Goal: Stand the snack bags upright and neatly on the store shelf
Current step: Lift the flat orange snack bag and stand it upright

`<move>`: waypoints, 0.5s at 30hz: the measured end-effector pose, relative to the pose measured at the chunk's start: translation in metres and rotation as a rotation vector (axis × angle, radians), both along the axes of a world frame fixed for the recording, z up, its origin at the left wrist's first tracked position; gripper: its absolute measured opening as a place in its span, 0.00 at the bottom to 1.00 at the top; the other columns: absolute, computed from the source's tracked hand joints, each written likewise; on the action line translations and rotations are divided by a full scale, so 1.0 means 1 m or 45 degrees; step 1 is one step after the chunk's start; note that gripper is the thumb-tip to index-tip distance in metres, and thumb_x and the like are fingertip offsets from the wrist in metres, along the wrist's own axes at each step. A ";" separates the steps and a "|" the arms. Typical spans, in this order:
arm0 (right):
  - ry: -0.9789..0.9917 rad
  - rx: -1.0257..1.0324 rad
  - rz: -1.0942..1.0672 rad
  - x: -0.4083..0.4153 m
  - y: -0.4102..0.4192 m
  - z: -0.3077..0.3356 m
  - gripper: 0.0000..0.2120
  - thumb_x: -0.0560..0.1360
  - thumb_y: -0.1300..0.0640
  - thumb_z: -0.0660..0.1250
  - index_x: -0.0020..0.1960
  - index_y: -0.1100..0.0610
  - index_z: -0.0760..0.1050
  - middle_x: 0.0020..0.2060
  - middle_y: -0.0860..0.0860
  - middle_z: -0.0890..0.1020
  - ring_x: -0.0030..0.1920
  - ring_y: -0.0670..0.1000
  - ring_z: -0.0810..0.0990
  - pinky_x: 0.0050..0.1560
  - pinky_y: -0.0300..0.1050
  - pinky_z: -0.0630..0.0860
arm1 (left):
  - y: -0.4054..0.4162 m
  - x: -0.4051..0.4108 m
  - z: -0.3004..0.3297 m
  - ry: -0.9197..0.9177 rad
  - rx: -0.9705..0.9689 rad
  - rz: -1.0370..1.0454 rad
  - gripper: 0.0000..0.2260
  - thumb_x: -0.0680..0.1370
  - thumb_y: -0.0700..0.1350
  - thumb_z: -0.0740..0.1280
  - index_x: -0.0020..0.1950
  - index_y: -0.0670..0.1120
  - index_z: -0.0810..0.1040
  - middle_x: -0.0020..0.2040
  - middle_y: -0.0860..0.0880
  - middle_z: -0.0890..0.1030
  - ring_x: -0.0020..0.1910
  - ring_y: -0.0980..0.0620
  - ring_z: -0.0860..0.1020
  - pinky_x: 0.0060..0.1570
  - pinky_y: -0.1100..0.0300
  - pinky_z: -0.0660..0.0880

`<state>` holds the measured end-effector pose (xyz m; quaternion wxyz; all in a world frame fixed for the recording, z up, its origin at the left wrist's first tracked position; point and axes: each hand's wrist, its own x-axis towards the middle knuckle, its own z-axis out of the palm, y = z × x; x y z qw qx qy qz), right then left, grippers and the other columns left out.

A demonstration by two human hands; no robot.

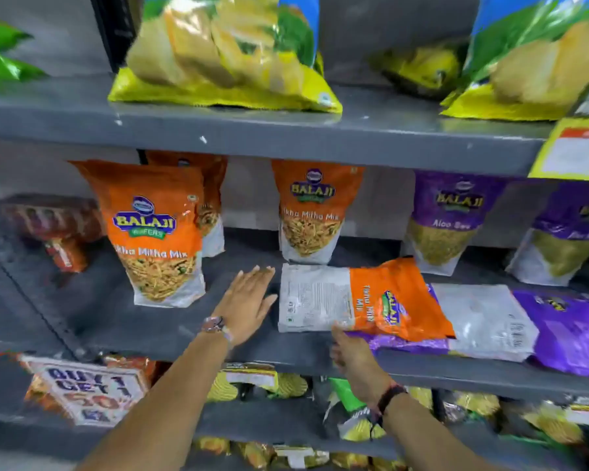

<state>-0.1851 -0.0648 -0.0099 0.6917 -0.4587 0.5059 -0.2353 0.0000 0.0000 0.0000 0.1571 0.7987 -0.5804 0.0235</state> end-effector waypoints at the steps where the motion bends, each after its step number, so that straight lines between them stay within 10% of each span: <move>1: -0.102 0.059 -0.048 0.006 -0.002 -0.006 0.16 0.76 0.55 0.60 0.31 0.56 0.67 0.27 0.52 0.65 0.28 0.48 0.63 0.29 0.38 0.63 | -0.013 0.004 0.001 0.108 -0.030 -0.025 0.22 0.79 0.49 0.53 0.71 0.43 0.54 0.73 0.43 0.62 0.73 0.47 0.56 0.72 0.55 0.46; 4: -0.307 0.186 -0.167 0.021 -0.012 -0.022 0.06 0.75 0.53 0.63 0.47 0.56 0.73 0.35 0.51 0.74 0.37 0.47 0.72 0.46 0.39 0.73 | -0.057 0.011 0.014 0.295 -0.067 -0.189 0.20 0.78 0.45 0.56 0.69 0.42 0.60 0.68 0.39 0.69 0.68 0.42 0.66 0.70 0.55 0.50; 7: -0.458 0.239 -0.290 0.030 -0.011 -0.019 0.15 0.73 0.55 0.66 0.58 0.56 0.73 0.48 0.52 0.80 0.42 0.46 0.77 0.36 0.31 0.78 | -0.098 0.013 0.019 0.511 0.143 -0.272 0.18 0.77 0.46 0.59 0.67 0.44 0.66 0.66 0.39 0.72 0.63 0.39 0.71 0.65 0.50 0.67; 12: -0.558 0.266 -0.402 0.040 -0.009 -0.018 0.21 0.71 0.58 0.66 0.63 0.54 0.70 0.60 0.56 0.78 0.57 0.54 0.77 0.53 0.46 0.75 | -0.142 0.022 0.016 0.370 0.677 -0.274 0.24 0.76 0.59 0.53 0.65 0.45 0.68 0.67 0.41 0.70 0.64 0.41 0.69 0.62 0.52 0.66; 15: -0.594 0.169 -0.400 0.041 -0.007 -0.015 0.22 0.71 0.61 0.66 0.64 0.54 0.69 0.60 0.54 0.78 0.55 0.53 0.79 0.47 0.43 0.77 | -0.144 0.026 0.017 0.527 0.692 -0.228 0.19 0.75 0.60 0.55 0.45 0.46 0.75 0.46 0.43 0.77 0.43 0.46 0.74 0.42 0.55 0.70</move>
